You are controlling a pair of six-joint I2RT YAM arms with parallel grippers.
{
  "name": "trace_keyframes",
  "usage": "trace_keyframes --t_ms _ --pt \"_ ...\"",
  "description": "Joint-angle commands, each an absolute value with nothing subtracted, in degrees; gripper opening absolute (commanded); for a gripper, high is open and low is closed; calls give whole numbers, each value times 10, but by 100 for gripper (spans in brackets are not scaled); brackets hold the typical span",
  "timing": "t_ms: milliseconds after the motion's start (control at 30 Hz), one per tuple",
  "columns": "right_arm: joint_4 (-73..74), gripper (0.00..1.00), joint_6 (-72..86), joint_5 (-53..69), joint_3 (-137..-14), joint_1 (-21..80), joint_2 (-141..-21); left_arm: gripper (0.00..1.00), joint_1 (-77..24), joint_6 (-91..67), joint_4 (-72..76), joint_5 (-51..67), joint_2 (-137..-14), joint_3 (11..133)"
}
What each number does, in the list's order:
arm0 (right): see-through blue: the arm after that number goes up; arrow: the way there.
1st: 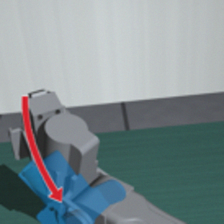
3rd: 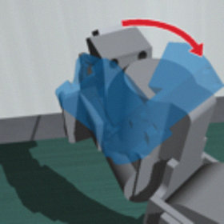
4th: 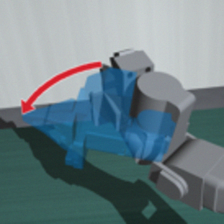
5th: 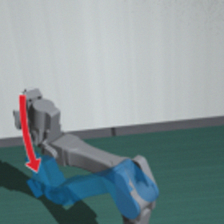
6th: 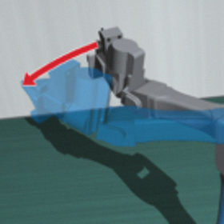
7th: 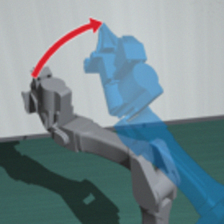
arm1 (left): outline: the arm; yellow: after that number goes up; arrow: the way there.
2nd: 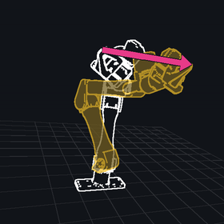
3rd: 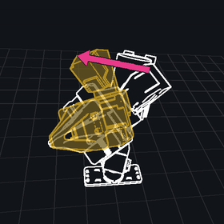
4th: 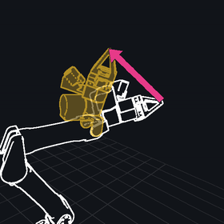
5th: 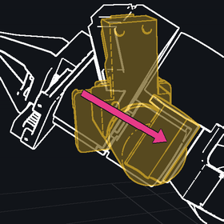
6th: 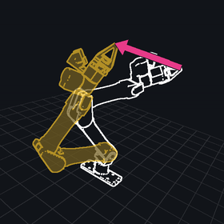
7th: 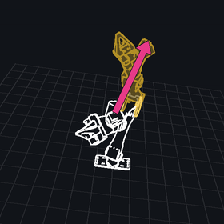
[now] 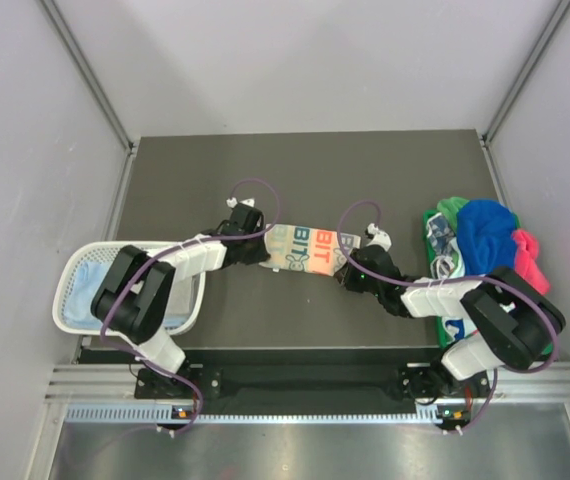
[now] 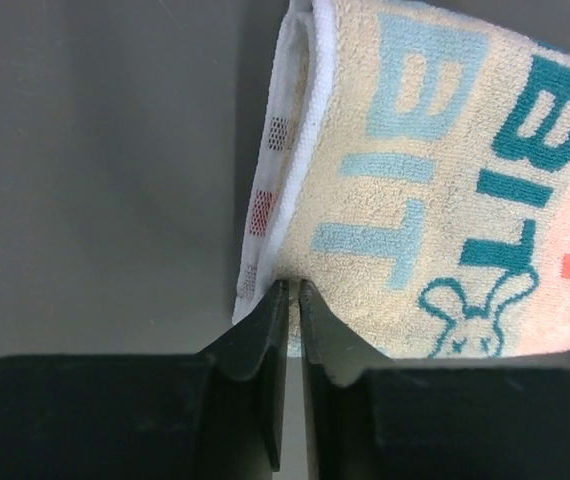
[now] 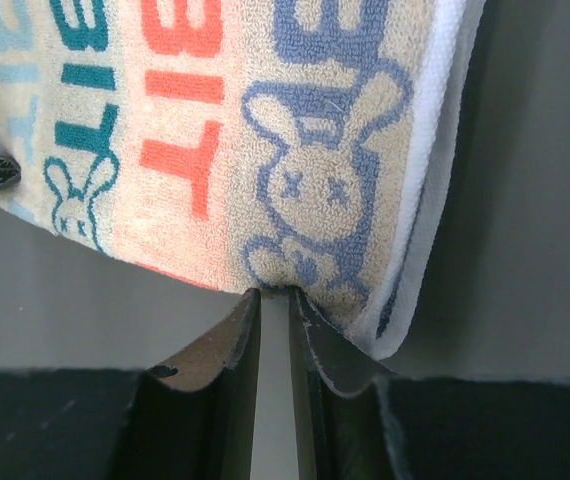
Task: Fold and stack the towels
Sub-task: Fold the towel, then neatly place the folded towel into the bin
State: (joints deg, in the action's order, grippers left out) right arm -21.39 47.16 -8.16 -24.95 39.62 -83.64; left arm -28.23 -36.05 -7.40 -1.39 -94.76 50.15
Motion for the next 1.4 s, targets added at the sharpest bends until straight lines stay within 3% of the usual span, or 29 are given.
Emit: trace_keyframes --t_ms 0,267,333,533,800,1000,1367 --pt "-186 18 473 -84 -249 399 -838 17 -280 -352 -114 -34 -911 518" --pt "-162 18 453 -71 -248 363 -826 55 -268 -312 -184 -68 -896 597" --pt "-158 18 447 -63 -248 350 -824 58 -259 -299 -185 -34 -917 606" --pt "-129 19 425 -57 -253 323 -813 62 -239 -290 -157 39 -954 600" --pt "-60 22 407 -59 -276 323 -759 60 -234 -304 -131 95 -986 591" --pt "37 35 392 -133 -371 409 -742 59 -233 -308 -151 68 -934 577" --pt "134 56 395 -213 -676 491 -992 58 -231 -316 -286 -45 -699 657"
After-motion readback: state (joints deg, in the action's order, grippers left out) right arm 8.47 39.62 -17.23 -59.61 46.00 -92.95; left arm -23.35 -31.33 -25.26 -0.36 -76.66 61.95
